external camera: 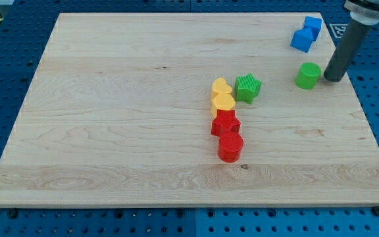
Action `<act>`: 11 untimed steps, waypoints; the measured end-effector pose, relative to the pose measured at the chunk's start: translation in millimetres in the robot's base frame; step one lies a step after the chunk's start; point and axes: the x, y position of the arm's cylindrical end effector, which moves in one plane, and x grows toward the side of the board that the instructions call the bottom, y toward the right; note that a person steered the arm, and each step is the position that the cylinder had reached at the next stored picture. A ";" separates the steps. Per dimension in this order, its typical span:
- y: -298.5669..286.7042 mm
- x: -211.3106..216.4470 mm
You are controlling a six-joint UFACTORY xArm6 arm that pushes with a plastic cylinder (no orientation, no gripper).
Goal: Move the green circle closer to the green star
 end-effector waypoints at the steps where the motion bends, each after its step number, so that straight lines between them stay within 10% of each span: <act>1: -14.0 9.2; 11: -36.1 -8.6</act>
